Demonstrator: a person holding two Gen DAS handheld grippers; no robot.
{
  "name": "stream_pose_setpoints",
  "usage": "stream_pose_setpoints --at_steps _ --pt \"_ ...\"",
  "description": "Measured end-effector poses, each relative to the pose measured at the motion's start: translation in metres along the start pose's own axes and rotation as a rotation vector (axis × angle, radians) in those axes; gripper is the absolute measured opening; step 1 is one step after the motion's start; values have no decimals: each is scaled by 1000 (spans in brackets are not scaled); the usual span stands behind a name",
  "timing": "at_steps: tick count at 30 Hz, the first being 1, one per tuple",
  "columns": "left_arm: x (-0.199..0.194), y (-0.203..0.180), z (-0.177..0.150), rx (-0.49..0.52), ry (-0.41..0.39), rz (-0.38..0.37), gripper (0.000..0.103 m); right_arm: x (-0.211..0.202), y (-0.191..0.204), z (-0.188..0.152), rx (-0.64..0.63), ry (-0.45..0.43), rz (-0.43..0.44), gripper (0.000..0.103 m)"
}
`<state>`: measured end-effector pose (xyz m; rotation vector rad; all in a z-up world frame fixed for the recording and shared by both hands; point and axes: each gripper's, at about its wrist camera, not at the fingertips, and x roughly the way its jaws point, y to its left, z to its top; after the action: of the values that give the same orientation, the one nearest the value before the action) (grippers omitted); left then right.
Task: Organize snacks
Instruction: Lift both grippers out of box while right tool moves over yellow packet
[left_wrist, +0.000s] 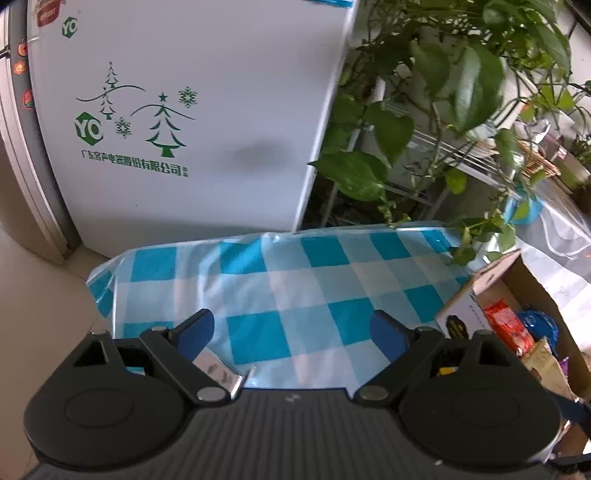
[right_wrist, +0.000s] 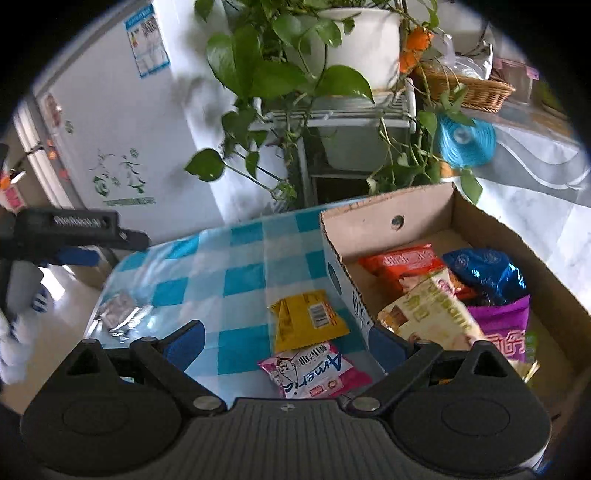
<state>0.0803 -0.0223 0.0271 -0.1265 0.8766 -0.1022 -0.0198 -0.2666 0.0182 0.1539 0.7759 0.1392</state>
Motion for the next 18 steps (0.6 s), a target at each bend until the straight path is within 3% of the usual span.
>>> stream_pose_setpoints --at_steps 7,14,18 --pt "2 -3 1 -21 27 -58 91 23 21 -27 12 -25 -149 99" --pt "-12 -4 5 -56 2 -122 92 54 40 -46 0 -44 -278 99" --pt "-15 -1 5 -57 2 -124 92 71 39 -54 2 -58 -376 99"
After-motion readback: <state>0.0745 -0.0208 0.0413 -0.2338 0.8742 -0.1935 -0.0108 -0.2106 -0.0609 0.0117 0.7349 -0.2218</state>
